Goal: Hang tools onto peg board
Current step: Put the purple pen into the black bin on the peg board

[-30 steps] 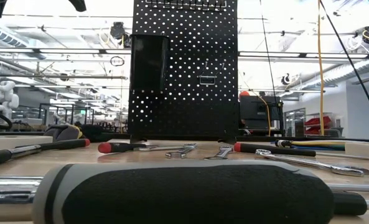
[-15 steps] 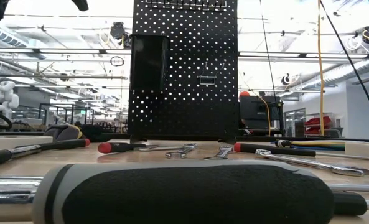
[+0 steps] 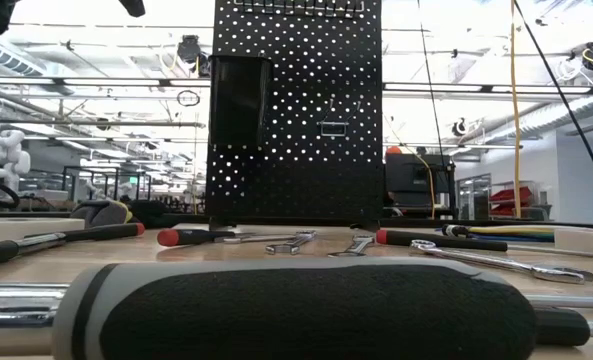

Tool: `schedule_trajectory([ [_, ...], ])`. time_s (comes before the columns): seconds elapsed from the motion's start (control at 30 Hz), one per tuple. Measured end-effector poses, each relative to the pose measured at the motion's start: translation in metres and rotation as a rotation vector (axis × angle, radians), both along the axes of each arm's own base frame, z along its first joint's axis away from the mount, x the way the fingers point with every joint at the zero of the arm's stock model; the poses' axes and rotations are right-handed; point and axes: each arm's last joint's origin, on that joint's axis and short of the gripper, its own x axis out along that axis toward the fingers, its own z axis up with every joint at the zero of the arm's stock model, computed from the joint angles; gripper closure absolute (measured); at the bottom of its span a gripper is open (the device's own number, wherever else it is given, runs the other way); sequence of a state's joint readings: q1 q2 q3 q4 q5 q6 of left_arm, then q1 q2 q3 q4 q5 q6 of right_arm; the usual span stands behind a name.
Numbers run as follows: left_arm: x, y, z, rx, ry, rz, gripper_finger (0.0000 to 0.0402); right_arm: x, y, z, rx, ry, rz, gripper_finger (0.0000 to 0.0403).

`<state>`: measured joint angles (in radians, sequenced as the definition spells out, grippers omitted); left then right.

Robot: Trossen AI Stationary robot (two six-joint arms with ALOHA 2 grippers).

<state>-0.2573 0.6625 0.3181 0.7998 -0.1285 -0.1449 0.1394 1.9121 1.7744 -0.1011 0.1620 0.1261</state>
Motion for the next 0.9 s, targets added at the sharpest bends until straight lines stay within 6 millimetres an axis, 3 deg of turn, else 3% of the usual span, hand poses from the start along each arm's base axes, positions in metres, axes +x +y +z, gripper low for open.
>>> schedule_trajectory([
  [0.27,0.015,-0.005,0.009,-0.027,0.228,-0.056,0.0378,-0.003,0.003,0.001,0.115,0.023,0.060,0.0268],
  [0.4,0.024,-0.007,0.020,-0.035,0.249,-0.059,0.0378,-0.004,0.005,-0.003,0.124,0.064,0.060,0.0246],
  [0.67,0.039,-0.011,0.017,-0.005,0.376,-0.052,0.0378,-0.005,0.004,-0.006,0.154,0.093,0.048,0.0251],
  [0.9,0.040,-0.011,0.016,-0.005,0.378,-0.051,0.0378,-0.007,0.004,-0.010,0.175,0.143,0.034,0.0266],
])
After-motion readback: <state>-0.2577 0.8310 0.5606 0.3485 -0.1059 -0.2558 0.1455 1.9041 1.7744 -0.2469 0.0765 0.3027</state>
